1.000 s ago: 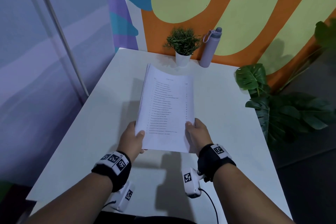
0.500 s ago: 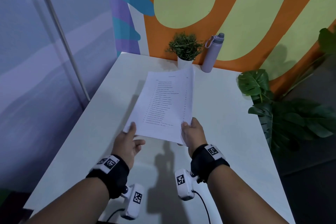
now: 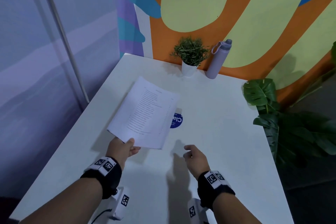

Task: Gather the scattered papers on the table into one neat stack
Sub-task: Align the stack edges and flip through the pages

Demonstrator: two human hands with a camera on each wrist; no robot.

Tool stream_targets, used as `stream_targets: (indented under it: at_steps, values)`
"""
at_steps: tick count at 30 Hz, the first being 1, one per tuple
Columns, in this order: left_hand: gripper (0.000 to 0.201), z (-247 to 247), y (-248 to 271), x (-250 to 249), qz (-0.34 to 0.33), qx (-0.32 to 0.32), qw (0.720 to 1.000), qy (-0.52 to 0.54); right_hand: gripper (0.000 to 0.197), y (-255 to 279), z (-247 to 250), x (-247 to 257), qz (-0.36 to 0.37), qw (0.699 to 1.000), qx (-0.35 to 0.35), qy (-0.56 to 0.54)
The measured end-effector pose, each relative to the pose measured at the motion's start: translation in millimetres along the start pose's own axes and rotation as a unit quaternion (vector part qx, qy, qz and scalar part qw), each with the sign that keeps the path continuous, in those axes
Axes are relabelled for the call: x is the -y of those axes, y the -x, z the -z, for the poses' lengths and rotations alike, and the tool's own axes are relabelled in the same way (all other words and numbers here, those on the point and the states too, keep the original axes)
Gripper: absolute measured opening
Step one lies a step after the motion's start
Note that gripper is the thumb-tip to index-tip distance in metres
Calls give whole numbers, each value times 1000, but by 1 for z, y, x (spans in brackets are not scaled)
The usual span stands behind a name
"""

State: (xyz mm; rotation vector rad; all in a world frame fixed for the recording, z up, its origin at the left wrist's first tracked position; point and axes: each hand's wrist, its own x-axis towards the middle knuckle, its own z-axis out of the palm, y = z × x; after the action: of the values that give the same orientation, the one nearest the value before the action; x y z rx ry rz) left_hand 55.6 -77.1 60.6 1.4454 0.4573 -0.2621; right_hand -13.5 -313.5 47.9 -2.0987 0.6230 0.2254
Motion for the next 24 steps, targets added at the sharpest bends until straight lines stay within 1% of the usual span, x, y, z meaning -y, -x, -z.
stream_targets:
  at_steps: [2,4,7,10,14,15,16,17,18,20,22,24]
  values:
    - [32,5,-20,1,1,-13,1000,-6,33,-6,-1,-19,21,994,17,109]
    - [34,6,-42,1,9,-27,1000,-12,36,-10,-2,-33,25,984,38,172]
    - [32,5,-75,4,18,-42,998,-41,43,-14,0,-48,22,970,44,237]
    - [36,0,-102,9,32,-65,994,-84,43,-16,1,-58,19,966,47,255]
    - [40,-13,-125,14,62,-82,991,-90,40,-19,1,-60,18,961,47,273]
    - [37,-15,-129,13,65,-81,991,-88,41,-19,0,-59,15,961,45,273]
    - [30,-16,-133,12,72,-82,990,-87,42,-18,0,-57,11,961,43,274]
    - [18,-17,-138,12,78,-85,989,-91,43,-17,-1,-55,8,961,41,274]
    - [14,-17,-141,10,86,-93,987,-102,42,-17,-1,-54,3,961,38,274]
    - [23,-15,-149,9,99,-91,981,-138,38,-16,-2,-52,0,962,27,272]
    - [30,-14,-151,9,100,-78,977,-174,38,-15,-2,-49,-5,962,25,273]
    - [31,-14,-151,8,96,-67,972,-202,39,-16,-2,-46,-9,962,24,271]
